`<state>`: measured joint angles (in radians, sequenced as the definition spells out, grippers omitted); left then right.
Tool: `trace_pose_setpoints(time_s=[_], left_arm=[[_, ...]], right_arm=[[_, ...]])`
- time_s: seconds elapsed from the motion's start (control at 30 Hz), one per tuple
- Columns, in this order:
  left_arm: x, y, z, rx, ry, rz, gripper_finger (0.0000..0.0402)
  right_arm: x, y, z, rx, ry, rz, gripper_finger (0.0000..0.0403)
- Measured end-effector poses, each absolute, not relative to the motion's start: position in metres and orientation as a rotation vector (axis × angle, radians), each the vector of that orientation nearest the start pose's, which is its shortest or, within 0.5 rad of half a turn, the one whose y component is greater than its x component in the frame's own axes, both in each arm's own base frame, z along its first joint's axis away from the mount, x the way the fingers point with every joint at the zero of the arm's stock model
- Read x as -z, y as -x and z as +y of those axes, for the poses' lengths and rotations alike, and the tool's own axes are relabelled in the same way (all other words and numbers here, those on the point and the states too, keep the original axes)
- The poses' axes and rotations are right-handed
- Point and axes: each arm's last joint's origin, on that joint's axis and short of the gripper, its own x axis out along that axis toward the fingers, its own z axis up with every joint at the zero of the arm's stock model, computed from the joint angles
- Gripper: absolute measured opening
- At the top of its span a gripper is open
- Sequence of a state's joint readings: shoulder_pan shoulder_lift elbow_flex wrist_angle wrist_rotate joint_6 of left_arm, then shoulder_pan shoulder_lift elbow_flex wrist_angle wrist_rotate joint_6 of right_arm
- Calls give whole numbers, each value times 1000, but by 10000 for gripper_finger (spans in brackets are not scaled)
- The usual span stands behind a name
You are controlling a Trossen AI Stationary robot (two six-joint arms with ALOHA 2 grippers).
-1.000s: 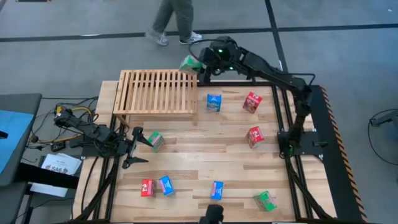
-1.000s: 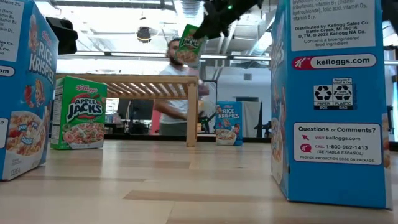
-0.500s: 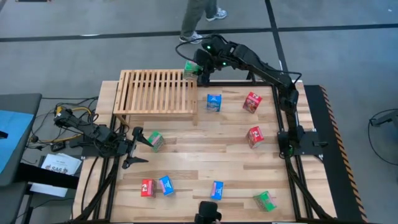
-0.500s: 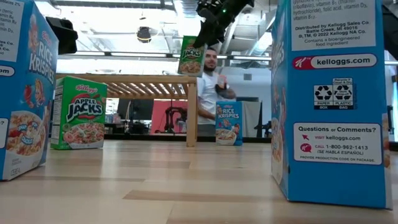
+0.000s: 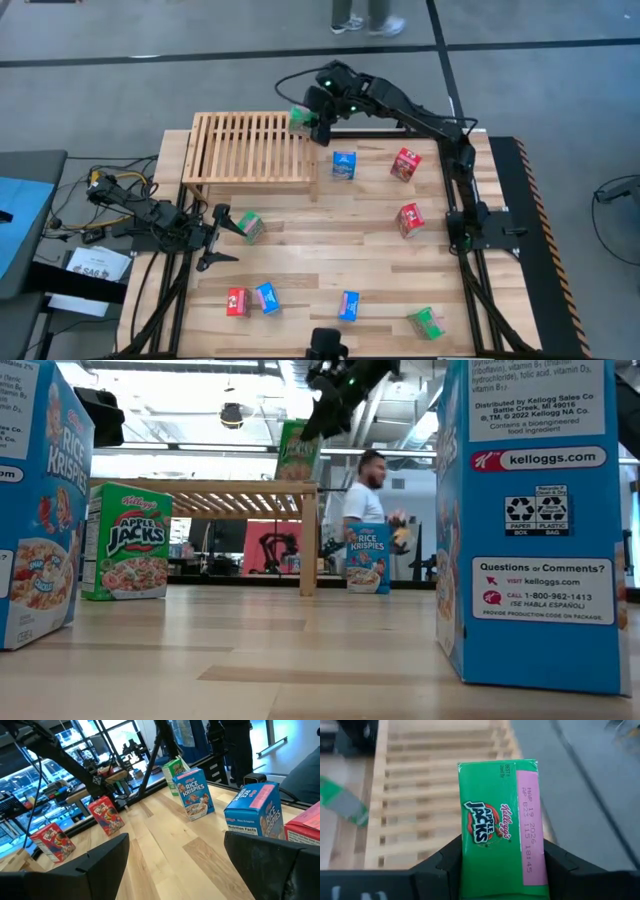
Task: Stack cereal on shelf
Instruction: Put the top right green cereal box on the shelf
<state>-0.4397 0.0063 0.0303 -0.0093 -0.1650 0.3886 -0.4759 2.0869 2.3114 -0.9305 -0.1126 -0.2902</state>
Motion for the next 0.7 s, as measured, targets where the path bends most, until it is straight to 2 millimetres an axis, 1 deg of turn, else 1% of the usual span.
trace_pose_setpoints(time_s=[0.07, 0.17, 0.27, 0.37, 0.53, 0.7], left_arm=[[-172, -89, -36, 269, -382, -67, 318], [-172, -89, -37, 269, -382, -67, 318], [-172, -89, -37, 269, -382, -67, 318], [-172, -89, -37, 269, -382, -67, 318], [-172, -89, -36, 269, -382, -67, 318], [-172, -89, -36, 269, -382, -67, 318]], right_arm=[[-382, -401, -204, 243, 73, 722, 198], [-389, -401, -202, 236, 118, 691, 198], [-387, -402, -201, 202, 128, 690, 198], [-387, -400, -205, 159, 105, 681, 198], [-380, -400, -210, 150, 116, 694, 198], [-380, -396, -217, 158, 111, 688, 198]])
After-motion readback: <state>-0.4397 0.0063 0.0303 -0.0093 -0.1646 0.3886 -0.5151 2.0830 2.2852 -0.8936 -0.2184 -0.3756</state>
